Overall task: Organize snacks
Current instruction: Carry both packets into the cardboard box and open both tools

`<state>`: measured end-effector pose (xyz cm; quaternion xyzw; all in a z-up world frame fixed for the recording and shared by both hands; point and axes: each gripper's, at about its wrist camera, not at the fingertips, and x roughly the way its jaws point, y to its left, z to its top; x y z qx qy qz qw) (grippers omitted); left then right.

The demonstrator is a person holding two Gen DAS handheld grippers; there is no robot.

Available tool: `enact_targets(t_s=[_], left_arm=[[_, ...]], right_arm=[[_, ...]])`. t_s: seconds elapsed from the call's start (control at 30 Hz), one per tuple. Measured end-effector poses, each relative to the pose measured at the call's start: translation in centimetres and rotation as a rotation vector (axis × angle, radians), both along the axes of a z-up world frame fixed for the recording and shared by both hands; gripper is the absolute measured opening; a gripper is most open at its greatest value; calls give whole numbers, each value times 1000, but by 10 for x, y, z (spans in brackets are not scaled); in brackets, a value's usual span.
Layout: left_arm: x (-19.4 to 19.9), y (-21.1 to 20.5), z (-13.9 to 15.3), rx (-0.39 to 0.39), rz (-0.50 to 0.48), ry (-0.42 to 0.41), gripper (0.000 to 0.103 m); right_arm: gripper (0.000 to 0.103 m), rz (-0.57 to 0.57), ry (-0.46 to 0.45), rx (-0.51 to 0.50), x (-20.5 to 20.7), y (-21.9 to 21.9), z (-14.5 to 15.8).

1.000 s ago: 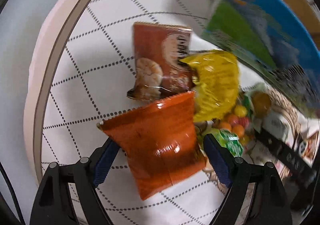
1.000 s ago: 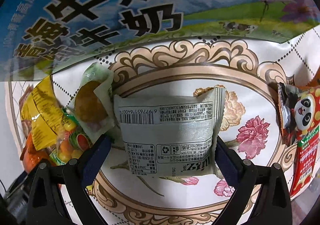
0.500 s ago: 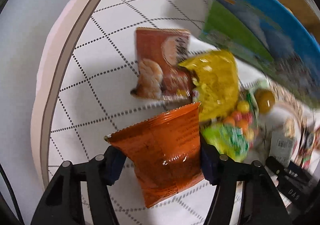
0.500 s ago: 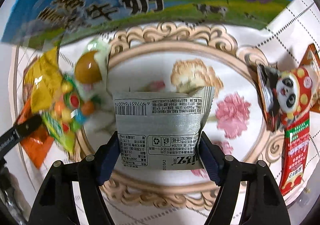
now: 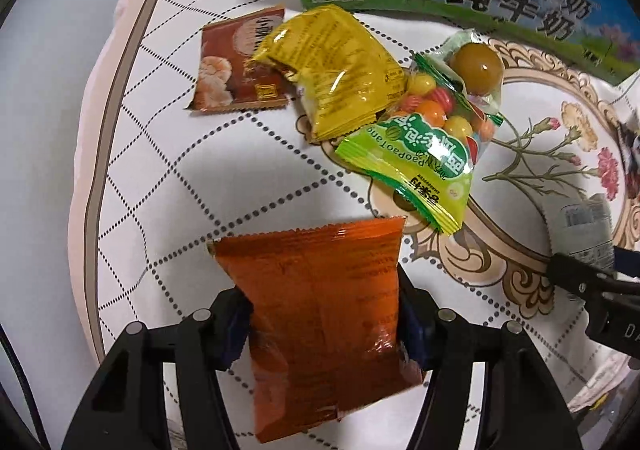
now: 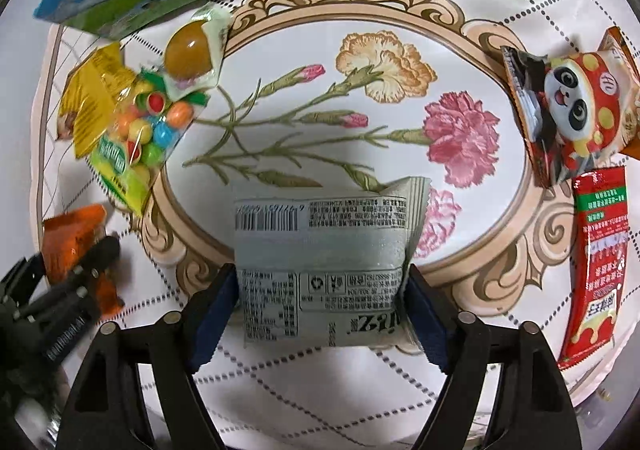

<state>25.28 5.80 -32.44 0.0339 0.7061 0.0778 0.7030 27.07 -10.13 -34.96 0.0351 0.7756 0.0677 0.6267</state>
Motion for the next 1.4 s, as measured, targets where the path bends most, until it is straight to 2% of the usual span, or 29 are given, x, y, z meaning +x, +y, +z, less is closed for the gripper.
enact_targets(t_s=[0.13,0.2,0.37,0.5,0.6,0.7,0.87,0.93,1.03,1.1,1.27,1.4], left_arm=[[2,0,-5,4,-2,-11,59],[4,-1,3,-4,3,-16,53],[0,-5,18,-19,-15,-33,48],[-5,-14,37,-56,-25,-60,47],[-1,-21,65,-85,-29,-109,47],[15,-25,107,-123,-42,-184,47],[71,-13,169,-175,-119,-292,47],[105,-18,184,-157,-165,-302,47],[152,-14,194,-145,-184,-315,47],[189,-12,192,-137,-190,-299,47],[268,-10,166,-125,-202,-220,47],[309,-4,133,-121,-200,-148,47]], right_arm=[[88,-29,-8,-22,2,4,-6],[77,-15,-46,-45,10,4,-6],[76,-13,-89,-34,11,19,15],[76,-31,-110,11,13,1,38],[76,-44,-145,54,17,-9,64],[76,-75,-200,111,28,-17,100],[76,-133,-305,195,72,-35,164],[76,-150,-337,202,101,-30,187],[76,-173,-385,180,146,-35,209],[76,-188,-379,171,175,-34,211],[76,-196,-315,99,237,-27,185],[76,-198,-249,57,256,-24,154]])
